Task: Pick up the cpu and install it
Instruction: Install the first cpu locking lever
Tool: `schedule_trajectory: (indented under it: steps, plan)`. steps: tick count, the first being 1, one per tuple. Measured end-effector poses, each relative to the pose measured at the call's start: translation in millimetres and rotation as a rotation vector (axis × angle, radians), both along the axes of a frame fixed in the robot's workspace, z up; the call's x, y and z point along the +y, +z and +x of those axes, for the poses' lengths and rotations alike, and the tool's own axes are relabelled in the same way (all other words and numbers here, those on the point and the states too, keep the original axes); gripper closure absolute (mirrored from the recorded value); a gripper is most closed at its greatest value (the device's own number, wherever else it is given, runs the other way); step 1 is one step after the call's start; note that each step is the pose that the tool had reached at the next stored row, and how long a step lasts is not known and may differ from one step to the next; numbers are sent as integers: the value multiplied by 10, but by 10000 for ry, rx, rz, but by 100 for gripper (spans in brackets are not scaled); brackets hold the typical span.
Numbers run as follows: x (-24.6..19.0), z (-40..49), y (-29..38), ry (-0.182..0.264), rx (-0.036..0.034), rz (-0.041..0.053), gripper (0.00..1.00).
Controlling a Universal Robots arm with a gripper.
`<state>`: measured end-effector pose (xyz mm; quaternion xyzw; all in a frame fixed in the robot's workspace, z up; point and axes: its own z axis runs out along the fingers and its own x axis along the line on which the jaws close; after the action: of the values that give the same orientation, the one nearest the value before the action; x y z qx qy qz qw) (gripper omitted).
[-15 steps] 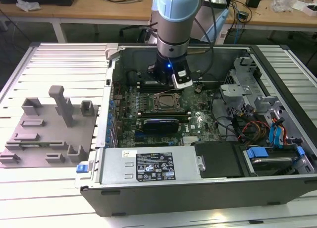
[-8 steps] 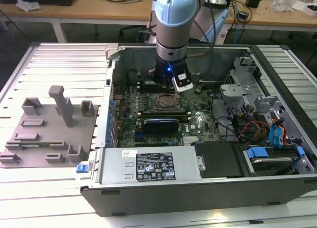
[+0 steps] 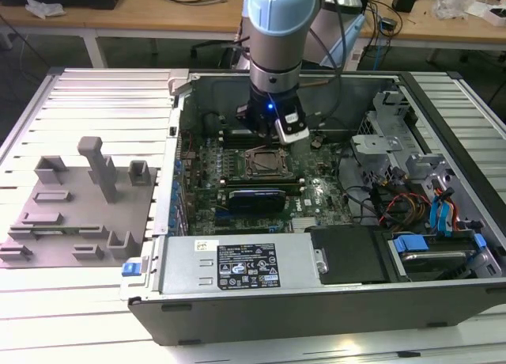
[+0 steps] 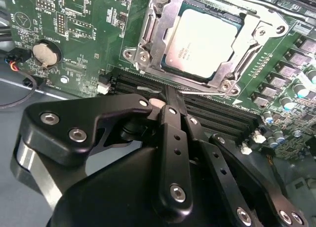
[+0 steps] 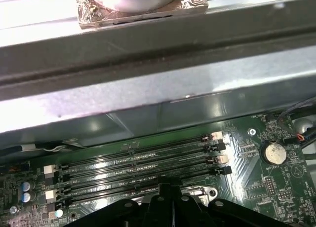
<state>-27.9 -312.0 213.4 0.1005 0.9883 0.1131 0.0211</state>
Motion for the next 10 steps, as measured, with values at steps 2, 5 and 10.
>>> schedule_trajectory:
  steps: [2, 5, 10]
  plan:
    - [0, 0, 10, 0, -1, 0, 89]
    - [0, -2, 12, -2, -15, 2, 89]
    - [0, -190, 2, 7, -829, 107, 89]
